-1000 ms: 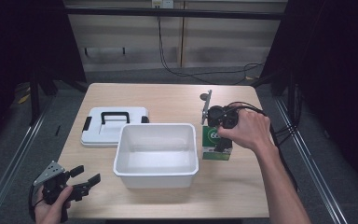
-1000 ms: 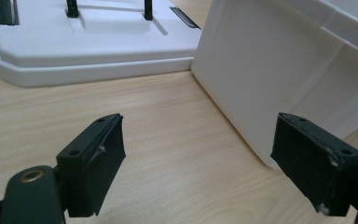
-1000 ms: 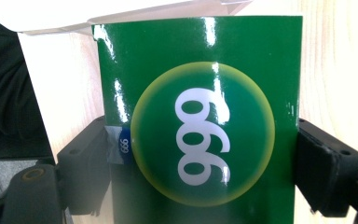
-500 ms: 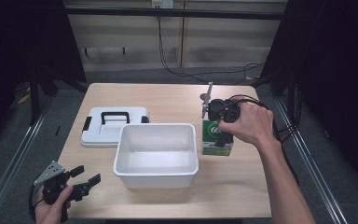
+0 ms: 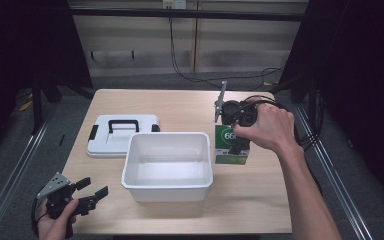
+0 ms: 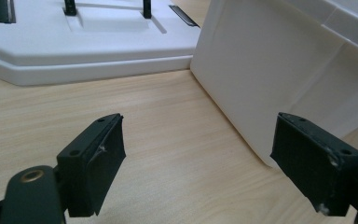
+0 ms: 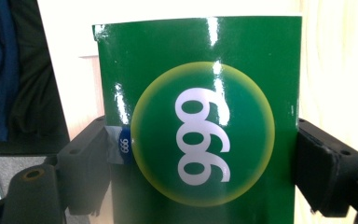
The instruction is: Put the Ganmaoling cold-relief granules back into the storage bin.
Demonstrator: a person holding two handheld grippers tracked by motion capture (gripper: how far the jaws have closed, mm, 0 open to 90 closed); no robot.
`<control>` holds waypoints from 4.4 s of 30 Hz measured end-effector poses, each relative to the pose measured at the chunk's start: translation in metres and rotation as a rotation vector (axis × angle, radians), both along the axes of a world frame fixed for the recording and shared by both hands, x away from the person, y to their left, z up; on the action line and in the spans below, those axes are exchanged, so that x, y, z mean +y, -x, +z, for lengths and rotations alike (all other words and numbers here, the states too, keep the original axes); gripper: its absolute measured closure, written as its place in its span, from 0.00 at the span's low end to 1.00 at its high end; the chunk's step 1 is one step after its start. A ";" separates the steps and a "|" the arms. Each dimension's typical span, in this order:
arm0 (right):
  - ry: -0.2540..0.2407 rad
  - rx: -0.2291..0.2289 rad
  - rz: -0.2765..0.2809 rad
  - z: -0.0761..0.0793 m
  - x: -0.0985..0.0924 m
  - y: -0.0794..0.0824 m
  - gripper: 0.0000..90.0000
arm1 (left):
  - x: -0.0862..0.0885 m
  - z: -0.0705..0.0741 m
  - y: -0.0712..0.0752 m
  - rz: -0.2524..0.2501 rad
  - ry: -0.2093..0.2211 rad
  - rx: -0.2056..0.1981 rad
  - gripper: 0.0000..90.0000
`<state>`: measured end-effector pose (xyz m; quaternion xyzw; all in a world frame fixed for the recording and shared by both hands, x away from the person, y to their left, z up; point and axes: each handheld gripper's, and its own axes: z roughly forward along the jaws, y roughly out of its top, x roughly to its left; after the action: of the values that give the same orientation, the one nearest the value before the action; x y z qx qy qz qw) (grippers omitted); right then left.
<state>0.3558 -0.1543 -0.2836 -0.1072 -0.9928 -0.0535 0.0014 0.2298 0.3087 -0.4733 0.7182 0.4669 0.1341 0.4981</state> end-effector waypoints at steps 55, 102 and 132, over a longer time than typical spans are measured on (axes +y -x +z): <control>-0.022 0.018 0.147 -0.027 0.109 -0.009 0.18 | 0.001 0.000 0.001 -0.003 0.004 0.000 0.19; -0.014 0.080 0.103 -0.117 0.101 -0.017 0.17 | 0.002 0.001 0.002 -0.004 0.008 -0.006 0.19; 0.094 0.077 0.101 -0.125 0.108 -0.015 0.15 | 0.001 0.001 0.001 0.004 0.015 -0.008 0.19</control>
<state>0.3711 -0.0462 -0.4086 -0.0590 -0.9976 -0.0024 0.0373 0.2288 0.3097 -0.4726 0.7132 0.4673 0.1345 0.5050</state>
